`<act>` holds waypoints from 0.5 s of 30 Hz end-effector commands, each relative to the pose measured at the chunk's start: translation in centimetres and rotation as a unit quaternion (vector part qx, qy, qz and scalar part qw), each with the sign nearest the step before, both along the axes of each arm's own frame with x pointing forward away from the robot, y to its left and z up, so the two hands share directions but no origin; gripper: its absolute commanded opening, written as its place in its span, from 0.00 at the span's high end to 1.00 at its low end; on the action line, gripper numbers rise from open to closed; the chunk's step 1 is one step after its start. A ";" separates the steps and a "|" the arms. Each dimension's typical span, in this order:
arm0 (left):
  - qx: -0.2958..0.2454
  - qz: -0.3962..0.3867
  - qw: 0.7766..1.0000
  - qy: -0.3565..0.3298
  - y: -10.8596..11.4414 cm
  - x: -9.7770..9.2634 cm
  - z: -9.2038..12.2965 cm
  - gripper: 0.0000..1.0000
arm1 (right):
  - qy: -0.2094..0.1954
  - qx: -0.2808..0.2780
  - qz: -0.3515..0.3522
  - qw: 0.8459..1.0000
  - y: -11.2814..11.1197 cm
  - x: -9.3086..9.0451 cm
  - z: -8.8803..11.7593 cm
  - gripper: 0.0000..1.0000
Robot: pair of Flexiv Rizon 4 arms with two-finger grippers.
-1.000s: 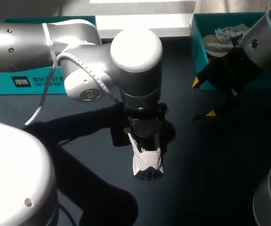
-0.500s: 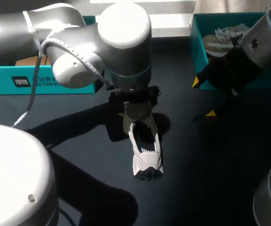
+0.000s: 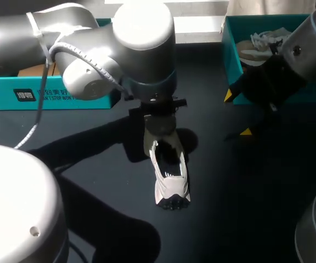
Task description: Take the shoe out of the shoebox, open the shoe tongue, remove and reinsert the insole, then place the shoe into the shoebox
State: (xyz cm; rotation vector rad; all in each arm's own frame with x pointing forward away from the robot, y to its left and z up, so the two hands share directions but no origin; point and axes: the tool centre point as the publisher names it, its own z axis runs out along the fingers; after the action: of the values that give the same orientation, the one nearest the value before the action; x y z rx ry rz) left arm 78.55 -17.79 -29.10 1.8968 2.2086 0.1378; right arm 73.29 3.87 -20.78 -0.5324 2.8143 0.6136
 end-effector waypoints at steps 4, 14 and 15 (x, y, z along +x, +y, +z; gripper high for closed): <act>0.005 -0.006 1.000 0.014 0.1 -1.0 -0.5 0.80 | 0.000 -0.001 0.000 1.000 0.1 0.0 -0.1 0.00; 0.005 -0.019 0.999 0.035 -0.3 -3.3 -1.7 0.79 | 0.000 -0.001 0.000 1.000 0.1 0.0 -0.1 0.00; 0.006 -0.022 0.999 0.035 -0.3 -3.5 -1.9 0.79 | 0.000 -0.001 0.000 1.000 0.1 0.0 -0.1 0.00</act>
State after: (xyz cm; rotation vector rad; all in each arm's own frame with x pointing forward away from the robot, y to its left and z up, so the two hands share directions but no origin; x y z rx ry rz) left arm 75.17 -18.10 -30.55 1.9809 2.2205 0.0777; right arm 73.29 3.87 -20.78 -0.5324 2.8143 0.6137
